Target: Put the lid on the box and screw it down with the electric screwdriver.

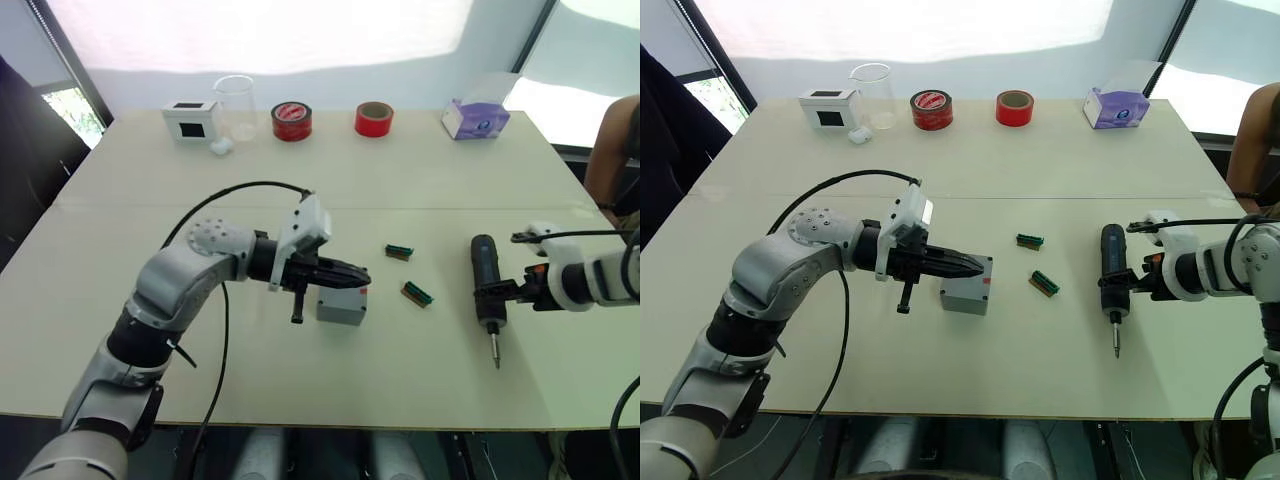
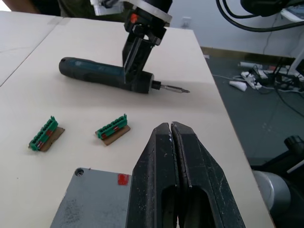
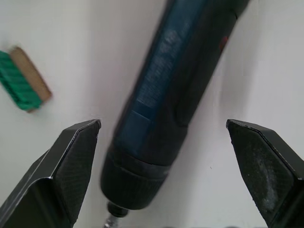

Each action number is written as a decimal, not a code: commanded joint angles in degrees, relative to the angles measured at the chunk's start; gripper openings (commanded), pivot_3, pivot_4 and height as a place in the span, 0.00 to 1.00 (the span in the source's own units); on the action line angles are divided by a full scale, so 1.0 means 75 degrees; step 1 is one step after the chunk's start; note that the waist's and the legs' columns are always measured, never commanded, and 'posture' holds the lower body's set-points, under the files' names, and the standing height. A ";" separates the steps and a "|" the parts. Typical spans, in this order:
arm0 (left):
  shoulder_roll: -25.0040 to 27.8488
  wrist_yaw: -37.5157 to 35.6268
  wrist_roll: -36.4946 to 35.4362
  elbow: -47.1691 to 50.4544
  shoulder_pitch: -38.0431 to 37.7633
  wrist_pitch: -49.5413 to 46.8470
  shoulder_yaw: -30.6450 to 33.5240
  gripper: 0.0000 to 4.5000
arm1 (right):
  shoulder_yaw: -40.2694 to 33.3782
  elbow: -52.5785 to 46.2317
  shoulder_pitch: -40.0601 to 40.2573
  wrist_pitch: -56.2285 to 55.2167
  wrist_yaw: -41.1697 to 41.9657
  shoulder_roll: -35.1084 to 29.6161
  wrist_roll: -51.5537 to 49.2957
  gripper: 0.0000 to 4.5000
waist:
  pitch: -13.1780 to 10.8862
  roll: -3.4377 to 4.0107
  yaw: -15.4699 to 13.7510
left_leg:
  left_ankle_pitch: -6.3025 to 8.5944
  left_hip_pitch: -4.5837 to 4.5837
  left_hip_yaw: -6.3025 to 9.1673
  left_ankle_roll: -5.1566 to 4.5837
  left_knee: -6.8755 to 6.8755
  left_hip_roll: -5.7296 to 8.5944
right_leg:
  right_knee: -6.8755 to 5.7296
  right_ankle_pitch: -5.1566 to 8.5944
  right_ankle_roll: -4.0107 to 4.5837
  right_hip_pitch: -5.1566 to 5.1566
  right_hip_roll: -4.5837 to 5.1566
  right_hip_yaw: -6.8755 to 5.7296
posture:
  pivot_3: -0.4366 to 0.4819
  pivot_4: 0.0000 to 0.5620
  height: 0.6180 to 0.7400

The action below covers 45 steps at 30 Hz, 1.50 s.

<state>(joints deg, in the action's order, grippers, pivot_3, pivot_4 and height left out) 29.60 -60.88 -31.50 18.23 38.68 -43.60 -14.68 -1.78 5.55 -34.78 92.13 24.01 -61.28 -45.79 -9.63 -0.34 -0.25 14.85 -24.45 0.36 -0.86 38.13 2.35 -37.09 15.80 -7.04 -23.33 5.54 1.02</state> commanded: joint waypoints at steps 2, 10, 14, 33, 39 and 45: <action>0.0002 0.0297 -0.0129 0.0433 -0.0119 -0.0079 0.0189 0.00 | 0.0631 0.0233 -0.0465 0.0049 0.0185 -0.0117 0.0116 0.99 | 0.0000 0.0000 0.0000 | 0.0000 0.0000 0.0000 0.0000 0.0000 0.0000 | 0.0000 0.0000 0.0000 0.0000 -0.0001 0.0000 | 0.48 0.27 1.00; -0.0081 0.0975 0.0073 0.0813 -0.0593 -0.0090 0.0042 0.00 | 0.1711 -0.0013 -0.0638 0.0049 0.0748 -0.0232 0.0399 0.99 | 0.0000 -0.0002 -0.0046 | 0.0000 0.0000 0.0001 0.0000 0.0002 0.0000 | 0.0002 0.0000 0.0000 0.0003 -0.0001 -0.0002 | 0.48 0.27 1.00; -0.0309 0.1553 0.0058 0.1181 -0.0923 -0.0255 0.0042 0.00 | 0.1694 0.0651 -0.0741 0.0049 0.0552 0.0135 0.0508 0.82 | 0.0001 -0.0012 -0.0039 | 0.0001 0.0002 0.0001 -0.0001 0.0001 -0.0001 | 0.0003 0.0000 0.0000 0.0005 -0.0001 -0.0002 | 0.48 0.27 1.00; 0.0466 0.0875 0.0403 -0.0659 -0.0235 0.0396 0.0356 0.00 | -0.0328 0.0344 -0.2239 -0.4065 0.0480 0.1431 0.1699 0.40 | -0.0014 0.0002 0.0147 | -0.0003 -0.0004 -0.0011 0.0005 -0.0009 -0.0005 | -0.0003 -0.0001 -0.0002 -0.0019 -0.0016 0.0008 | 0.48 0.27 1.00; 0.0757 0.0277 0.1225 -0.1608 0.0050 0.1068 -0.0121 0.00 | -0.2211 -0.2856 -0.1171 -0.4656 0.1024 0.3111 -0.1141 0.40 | -0.0014 0.0000 0.0117 | -0.0010 -0.0023 0.0005 0.0018 -0.0031 -0.0011 | 0.0000 0.0000 -0.0001 -0.0026 -0.0027 0.0001 | 0.48 0.27 1.00; 0.0728 -0.0162 0.1333 -0.1827 0.0258 0.1080 -0.0218 0.00 | -0.1969 -0.4369 0.0112 -0.4670 -0.0819 0.4602 -0.1221 0.40 | -0.0012 -0.0007 0.0060 | 0.0000 -0.0021 0.0016 0.0000 -0.0001 0.0015 | -0.0002 -0.0005 -0.0008 -0.0009 0.0005 -0.0004 | 0.48 0.27 1.00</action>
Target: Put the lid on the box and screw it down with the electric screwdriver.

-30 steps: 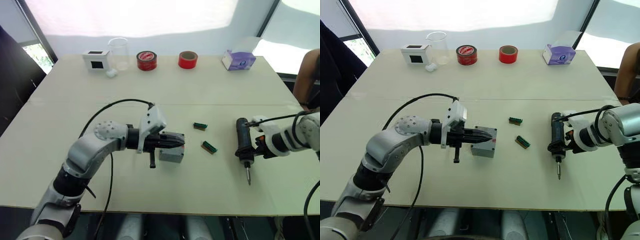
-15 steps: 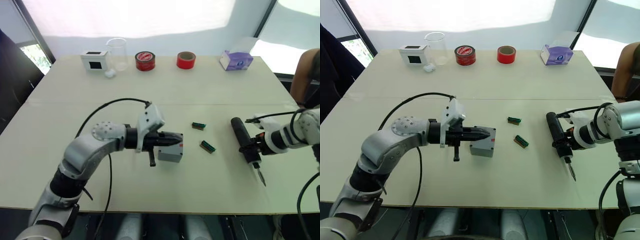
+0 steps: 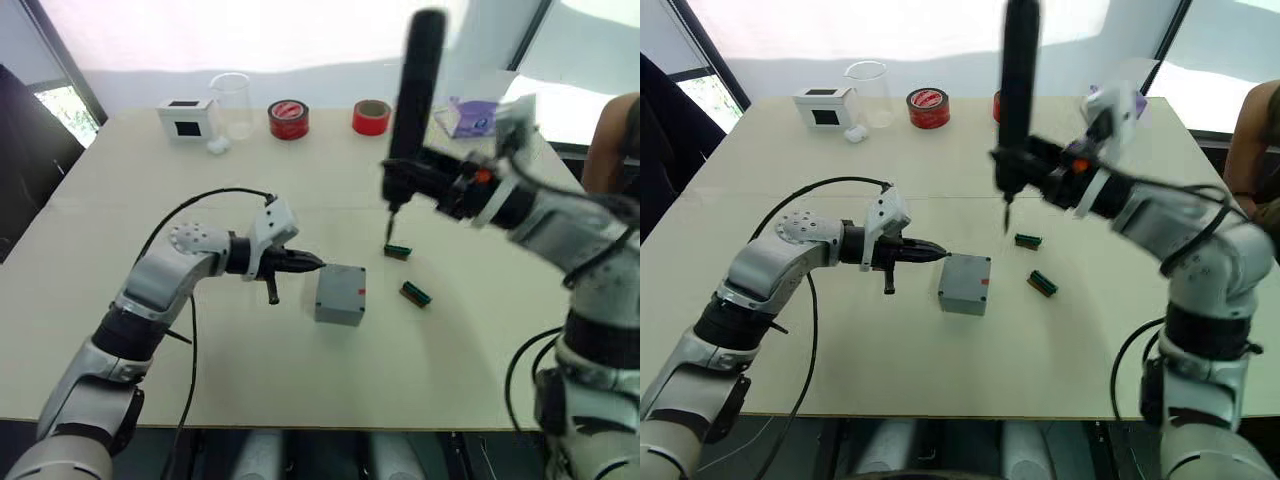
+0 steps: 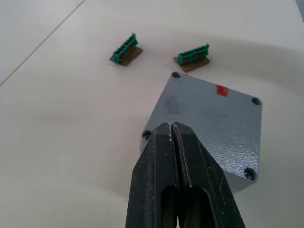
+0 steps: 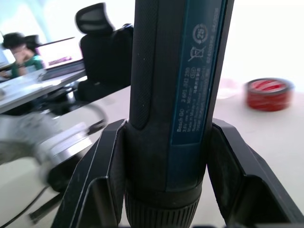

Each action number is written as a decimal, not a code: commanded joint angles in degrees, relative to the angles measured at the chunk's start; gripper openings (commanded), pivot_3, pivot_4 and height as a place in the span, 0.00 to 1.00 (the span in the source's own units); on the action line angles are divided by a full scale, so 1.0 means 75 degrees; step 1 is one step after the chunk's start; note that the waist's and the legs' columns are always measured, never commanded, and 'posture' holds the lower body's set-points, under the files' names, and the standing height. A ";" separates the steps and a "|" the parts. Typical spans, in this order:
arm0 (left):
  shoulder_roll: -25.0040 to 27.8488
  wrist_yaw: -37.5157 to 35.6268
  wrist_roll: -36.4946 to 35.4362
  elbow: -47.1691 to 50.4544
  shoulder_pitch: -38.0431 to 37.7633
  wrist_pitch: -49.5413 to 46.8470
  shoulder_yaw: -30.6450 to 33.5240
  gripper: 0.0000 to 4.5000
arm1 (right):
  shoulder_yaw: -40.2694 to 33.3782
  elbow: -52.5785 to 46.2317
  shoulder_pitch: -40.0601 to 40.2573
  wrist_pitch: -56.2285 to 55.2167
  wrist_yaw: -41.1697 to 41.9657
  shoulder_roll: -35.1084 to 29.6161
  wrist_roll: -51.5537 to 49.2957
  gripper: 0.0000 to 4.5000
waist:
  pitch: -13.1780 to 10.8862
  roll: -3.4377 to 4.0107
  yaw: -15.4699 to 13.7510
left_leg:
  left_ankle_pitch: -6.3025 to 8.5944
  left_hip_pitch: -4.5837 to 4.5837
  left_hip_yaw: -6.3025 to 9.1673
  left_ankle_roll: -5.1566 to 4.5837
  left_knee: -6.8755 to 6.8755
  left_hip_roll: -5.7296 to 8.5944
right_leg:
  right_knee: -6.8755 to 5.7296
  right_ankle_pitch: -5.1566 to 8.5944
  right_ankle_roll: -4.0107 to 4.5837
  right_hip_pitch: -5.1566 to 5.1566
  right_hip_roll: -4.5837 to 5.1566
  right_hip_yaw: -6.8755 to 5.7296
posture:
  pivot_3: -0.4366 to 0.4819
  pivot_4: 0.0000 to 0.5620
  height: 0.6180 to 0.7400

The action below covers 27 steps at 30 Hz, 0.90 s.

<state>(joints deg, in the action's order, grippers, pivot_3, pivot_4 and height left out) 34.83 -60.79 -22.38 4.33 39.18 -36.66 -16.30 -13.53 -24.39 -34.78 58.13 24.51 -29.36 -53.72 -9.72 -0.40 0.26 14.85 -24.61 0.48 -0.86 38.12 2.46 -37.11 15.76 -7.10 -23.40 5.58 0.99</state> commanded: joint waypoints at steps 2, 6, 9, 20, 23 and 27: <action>0.0006 -0.0248 0.0141 0.0036 0.0213 0.0125 -0.0014 0.00 | -0.0431 -0.0480 0.0269 -0.0197 -0.1159 0.0594 -0.0261 0.40 | 0.0000 0.0001 -0.0041 | -0.0001 0.0000 -0.0001 0.0001 0.0003 0.0006 | -0.0001 -0.0007 -0.0011 -0.0002 0.0002 0.0005 | 0.48 0.27 1.00; -0.0099 -0.0388 0.0117 0.0124 0.0205 0.0020 -0.0103 0.00 | 0.0170 -0.0815 0.0779 -0.1202 -0.1213 0.0938 0.0673 0.40 | -0.0001 0.0002 -0.0044 | -0.0003 0.0000 -0.0002 0.0006 -0.0003 -0.0003 | -0.0005 -0.0006 -0.0009 -0.0013 -0.0010 0.0006 | 0.48 0.27 1.00; -0.0209 -0.0379 0.0201 0.0073 0.0221 0.0052 -0.0183 0.00 | 0.0482 -0.0751 0.0959 -0.1773 -0.1166 0.1114 0.1180 0.40 | 0.0000 0.0002 0.0022 | -0.0006 0.0000 -0.0005 0.0010 -0.0007 -0.0006 | -0.0003 -0.0006 -0.0009 -0.0015 -0.0016 0.0008 | 0.48 0.27 1.00; -0.0603 -0.0452 0.1022 -0.0635 0.0356 0.0537 -0.0716 0.00 | 0.0906 -0.0411 0.1189 -0.2548 -0.0979 0.1404 0.1823 0.40 | 0.0000 0.0002 0.0058 | -0.0006 0.0004 -0.0006 0.0009 -0.0005 -0.0010 | -0.0005 -0.0006 -0.0010 -0.0010 -0.0022 0.0008 | 0.48 0.27 1.00; -0.0622 -0.0501 0.1089 -0.0656 0.0324 0.0526 -0.0723 0.00 | 0.1101 -0.0369 0.1323 -0.2660 -0.0841 0.1251 0.2118 0.40 | 0.0000 0.0002 0.0055 | -0.0006 0.0006 -0.0006 0.0009 -0.0005 -0.0010 | -0.0005 -0.0006 -0.0010 -0.0010 -0.0022 0.0008 | 0.48 0.27 1.00; -0.0633 -0.0556 0.1081 -0.0674 0.0336 0.0475 -0.0672 0.00 | 0.1198 -0.0335 0.1431 -0.2790 -0.0757 0.1307 0.2294 0.40 | 0.0000 0.0002 0.0052 | -0.0006 0.0008 -0.0006 0.0009 -0.0004 -0.0010 | -0.0005 -0.0006 -0.0010 -0.0006 -0.0022 0.0008 | 0.48 0.27 1.00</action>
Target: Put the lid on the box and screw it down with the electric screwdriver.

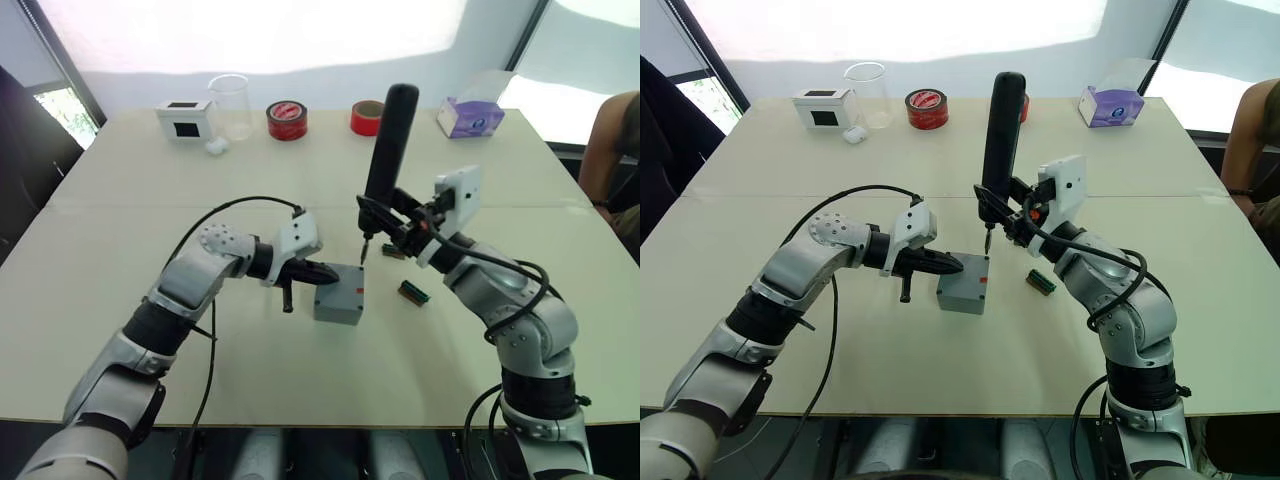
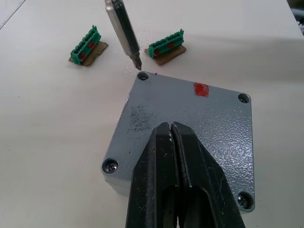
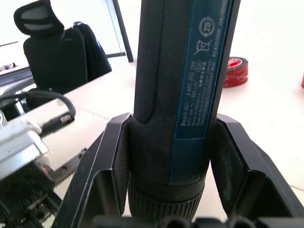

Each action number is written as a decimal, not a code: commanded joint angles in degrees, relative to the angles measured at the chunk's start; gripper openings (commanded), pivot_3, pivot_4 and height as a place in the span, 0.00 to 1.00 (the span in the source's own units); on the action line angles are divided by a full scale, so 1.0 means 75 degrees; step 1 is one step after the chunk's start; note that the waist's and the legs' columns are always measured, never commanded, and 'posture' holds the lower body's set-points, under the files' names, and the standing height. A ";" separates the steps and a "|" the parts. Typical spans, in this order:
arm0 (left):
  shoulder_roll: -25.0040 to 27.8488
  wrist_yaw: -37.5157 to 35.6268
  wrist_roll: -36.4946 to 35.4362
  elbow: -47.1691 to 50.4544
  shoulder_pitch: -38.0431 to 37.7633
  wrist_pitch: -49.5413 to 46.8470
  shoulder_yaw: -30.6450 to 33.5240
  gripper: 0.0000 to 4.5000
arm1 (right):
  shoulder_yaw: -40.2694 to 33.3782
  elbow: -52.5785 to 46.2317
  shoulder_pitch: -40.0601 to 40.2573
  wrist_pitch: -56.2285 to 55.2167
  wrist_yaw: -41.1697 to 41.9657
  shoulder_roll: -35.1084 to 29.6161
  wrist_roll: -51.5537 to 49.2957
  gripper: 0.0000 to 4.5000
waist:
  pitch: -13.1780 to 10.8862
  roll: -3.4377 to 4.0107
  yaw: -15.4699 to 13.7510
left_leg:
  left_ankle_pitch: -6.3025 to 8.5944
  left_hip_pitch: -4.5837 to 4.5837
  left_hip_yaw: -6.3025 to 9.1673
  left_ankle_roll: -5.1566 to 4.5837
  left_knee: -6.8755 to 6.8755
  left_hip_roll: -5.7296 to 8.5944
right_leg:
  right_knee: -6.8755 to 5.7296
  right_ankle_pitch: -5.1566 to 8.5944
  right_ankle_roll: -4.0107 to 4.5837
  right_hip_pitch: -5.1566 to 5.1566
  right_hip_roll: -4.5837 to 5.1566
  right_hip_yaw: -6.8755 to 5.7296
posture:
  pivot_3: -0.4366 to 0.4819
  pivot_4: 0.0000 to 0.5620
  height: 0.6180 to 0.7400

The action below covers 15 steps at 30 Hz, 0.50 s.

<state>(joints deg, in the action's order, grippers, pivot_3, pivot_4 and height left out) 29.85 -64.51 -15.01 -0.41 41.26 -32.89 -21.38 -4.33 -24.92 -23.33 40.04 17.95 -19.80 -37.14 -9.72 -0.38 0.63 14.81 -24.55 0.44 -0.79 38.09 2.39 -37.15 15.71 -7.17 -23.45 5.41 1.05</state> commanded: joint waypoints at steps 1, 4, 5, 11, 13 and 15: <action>0.0039 -0.0070 0.0108 -0.0046 0.0065 -0.0030 0.0010 0.00 | 0.0002 -0.0264 -0.0063 -0.0404 0.0123 0.0065 0.0122 0.40 | 0.0000 0.0000 0.0006 | 0.0000 0.0000 0.0000 0.0000 0.0000 0.0000 | 0.0000 0.0000 0.0000 0.0000 0.0000 0.0000 | 0.48 0.27 1.00; 0.0058 -0.0098 0.0115 -0.0041 0.0072 -0.0053 0.0026 0.00 | 0.0075 -0.0246 0.0021 -0.0493 0.0150 0.0116 0.0237 0.40 | 0.0000 0.0000 0.0004 | 0.0000 0.0002 0.0000 0.0000 0.0000 -0.0001 | 0.0000 0.0000 0.0000 -0.0001 -0.0001 0.0000 | 0.48 0.27 1.00; 0.0059 -0.0102 0.0116 -0.0041 0.0073 -0.0056 0.0031 0.00 | 0.0090 -0.0236 0.0037 -0.0519 0.0163 0.0119 0.0271 0.40 | 0.0000 0.0000 0.0004 | 0.0000 0.0002 0.0000 0.0000 0.0000 -0.0001 | -0.0001 0.0000 0.0000 0.0000 -0.0001 0.0000 | 0.48 0.27 1.00; 0.0105 -0.0090 0.0132 0.0111 -0.0023 -0.0127 0.0023 0.00 | 0.0626 -0.0056 0.0729 -0.1326 0.0712 -0.0300 0.1258 0.40 | 0.0002 0.0000 -0.0005 | 0.0000 0.0010 0.0000 0.0000 0.0000 -0.0001 | 0.0001 0.0000 0.0000 0.0010 -0.0002 0.0000 | 0.48 0.27 1.00; 0.0125 -0.0079 0.0151 0.0144 -0.0074 -0.0151 0.0003 0.00 | 0.0652 0.0038 0.0985 -0.1431 0.0735 -0.0289 0.1311 0.40 | 0.0007 -0.0006 -0.0006 | 0.0001 0.0022 0.0001 -0.0001 0.0000 -0.0001 | 0.0002 0.0000 0.0000 0.0022 -0.0003 0.0000 | 0.48 0.27 1.00; 0.0176 -0.0105 0.0132 0.0170 -0.0156 -0.0209 0.0012 0.00 | 0.0728 0.0006 0.1177 -0.1362 0.0763 -0.0317 0.1322 0.40 | 0.0012 -0.0012 -0.0009 | 0.0001 0.0030 0.0002 -0.0001 0.0000 -0.0001 | 0.0003 0.0000 0.0000 0.0034 -0.0002 -0.0001 | 0.48 0.27 1.00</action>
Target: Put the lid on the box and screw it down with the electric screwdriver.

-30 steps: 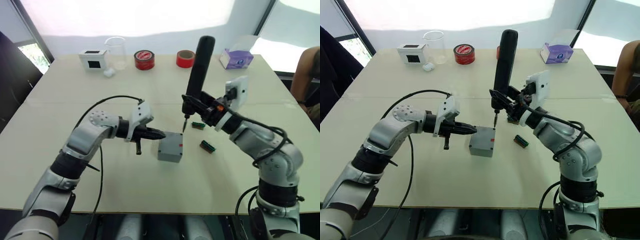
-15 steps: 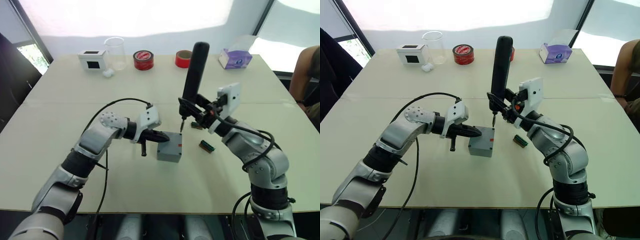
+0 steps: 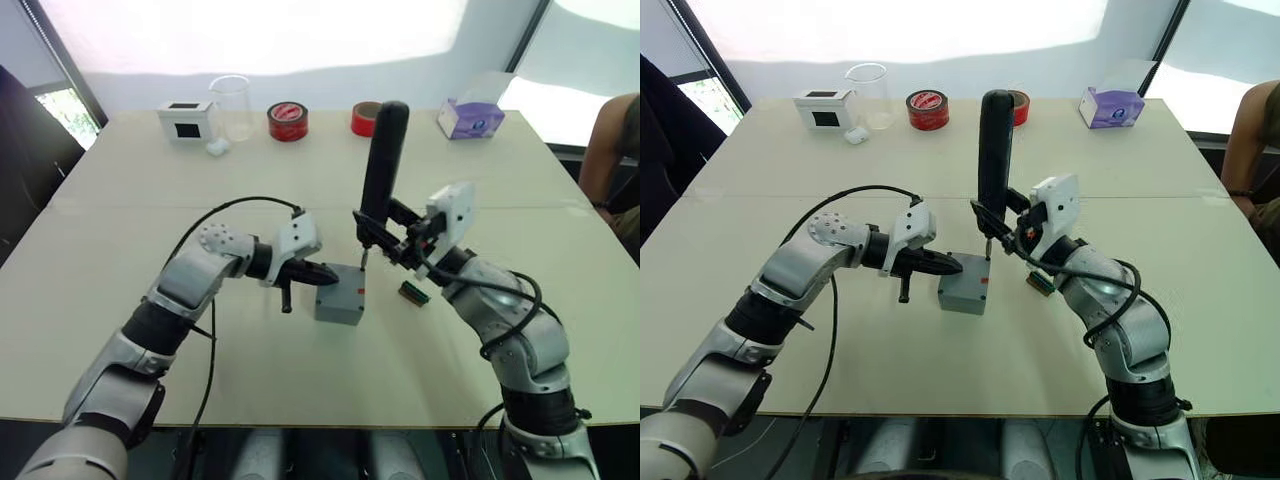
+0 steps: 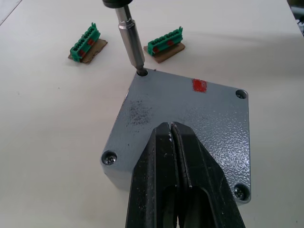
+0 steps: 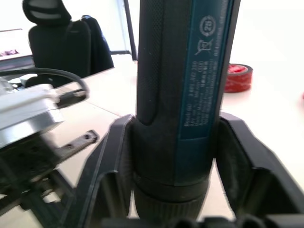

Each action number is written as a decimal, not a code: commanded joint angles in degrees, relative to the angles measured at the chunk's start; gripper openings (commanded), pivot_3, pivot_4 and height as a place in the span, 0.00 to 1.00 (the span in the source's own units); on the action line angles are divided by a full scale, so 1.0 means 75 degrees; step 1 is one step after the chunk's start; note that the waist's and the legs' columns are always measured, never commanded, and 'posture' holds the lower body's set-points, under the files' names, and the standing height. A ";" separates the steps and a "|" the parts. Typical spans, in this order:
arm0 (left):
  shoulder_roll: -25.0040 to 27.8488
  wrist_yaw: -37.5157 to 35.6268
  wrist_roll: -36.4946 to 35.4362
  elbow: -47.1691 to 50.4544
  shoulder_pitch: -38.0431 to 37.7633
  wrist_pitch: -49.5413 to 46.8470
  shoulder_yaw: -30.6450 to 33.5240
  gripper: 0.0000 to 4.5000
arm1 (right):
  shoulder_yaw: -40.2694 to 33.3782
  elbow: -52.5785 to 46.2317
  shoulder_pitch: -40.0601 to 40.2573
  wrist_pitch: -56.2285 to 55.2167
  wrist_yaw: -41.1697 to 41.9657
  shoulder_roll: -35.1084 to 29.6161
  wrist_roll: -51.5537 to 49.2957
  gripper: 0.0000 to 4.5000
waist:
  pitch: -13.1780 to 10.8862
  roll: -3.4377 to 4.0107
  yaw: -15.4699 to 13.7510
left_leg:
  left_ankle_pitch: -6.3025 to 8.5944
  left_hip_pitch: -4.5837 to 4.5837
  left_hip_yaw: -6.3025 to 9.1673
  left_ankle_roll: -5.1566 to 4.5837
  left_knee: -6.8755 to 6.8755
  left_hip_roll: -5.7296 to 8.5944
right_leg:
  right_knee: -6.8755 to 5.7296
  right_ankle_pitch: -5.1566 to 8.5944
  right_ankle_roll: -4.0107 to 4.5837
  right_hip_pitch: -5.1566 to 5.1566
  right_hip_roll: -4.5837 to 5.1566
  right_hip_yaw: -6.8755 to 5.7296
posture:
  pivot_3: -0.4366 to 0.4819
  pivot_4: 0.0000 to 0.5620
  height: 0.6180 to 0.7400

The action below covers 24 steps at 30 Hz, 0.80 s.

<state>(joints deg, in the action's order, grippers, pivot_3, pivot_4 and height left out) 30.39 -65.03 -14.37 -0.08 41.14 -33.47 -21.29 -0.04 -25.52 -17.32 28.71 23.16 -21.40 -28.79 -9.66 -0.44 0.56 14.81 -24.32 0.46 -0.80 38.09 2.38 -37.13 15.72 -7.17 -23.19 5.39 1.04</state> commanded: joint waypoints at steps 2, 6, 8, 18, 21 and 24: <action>0.0213 -0.0124 0.0046 0.0166 -0.0237 -0.0162 -0.0021 0.00 | 0.0225 0.0027 0.0510 0.0290 0.0060 -0.0145 0.0213 0.40 | 0.0011 -0.0008 0.0002 | 0.0000 0.0020 0.0001 0.0000 0.0000 0.0000 | 0.0000 0.0000 0.0001 0.0019 0.0000 0.0000 | 0.48 0.27 1.00; 0.0274 -0.0157 0.0070 0.0225 -0.0332 -0.0142 -0.0028 0.00 | 0.0193 -0.0003 0.0649 0.0529 -0.0059 -0.0105 0.0136 0.40 | 0.0015 -0.0011 0.0001 | 0.0005 0.0077 0.0005 -0.0008 -0.0007 -0.0002 | 0.0012 0.0003 0.0004 0.0075 -0.0001 -0.0001 | 0.48 0.27 1.00; 0.0256 -0.0155 0.0062 0.0232 -0.0339 -0.0163 -0.0019 0.00 | 0.0248 0.0078 0.0735 0.0604 -0.0093 -0.0127 0.0220 0.40 | 0.0027 -0.0020 -0.0001 | 0.0009 0.0117 0.0005 -0.0013 -0.0016 -0.0002 | 0.0022 0.0006 0.0008 0.0116 0.0001 -0.0001 | 0.48 0.27 1.00; 0.0070 -0.0138 0.0120 0.0067 -0.0279 -0.0115 -0.0062 0.00 | 0.0628 0.0383 0.0738 0.0751 -0.0066 -0.0306 0.0696 0.40 | 0.0096 -0.0033 -0.0008 | 0.0010 0.0123 0.0009 -0.0013 -0.0018 -0.0002 | 0.0022 0.0009 0.0013 0.0121 0.0004 -0.0001 | 0.48 0.27 1.00; 0.0057 -0.0138 0.0159 0.0010 -0.0285 -0.0076 -0.0079 0.00 | 0.0651 0.0454 0.0709 0.0723 -0.0049 -0.0300 0.0722 0.40 | 0.0112 -0.0038 -0.0015 | 0.0011 0.0123 0.0011 -0.0013 -0.0018 -0.0002 | 0.0023 0.0009 0.0014 0.0123 0.0006 -0.0002 | 0.48 0.27 1.00; 0.0047 -0.0115 0.0151 0.0021 -0.0298 -0.0106 -0.0071 0.00 | 0.0594 0.0446 0.0678 0.0739 -0.0018 -0.0194 0.0576 0.40 | 0.0126 -0.0047 -0.0016 | 0.0012 0.0123 0.0011 -0.0014 -0.0018 -0.0002 | 0.0024 0.0010 0.0015 0.0125 0.0008 -0.0003 | 0.48 0.27 1.00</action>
<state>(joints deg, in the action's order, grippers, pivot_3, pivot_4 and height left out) 30.74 -65.97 -14.17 0.42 39.09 -34.22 -21.31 2.31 -27.02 -14.92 29.62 22.76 -22.48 -25.42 -8.71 -0.80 0.44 14.90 -23.40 0.54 -0.91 37.95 2.36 -36.94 15.79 -7.06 -22.25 5.46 1.01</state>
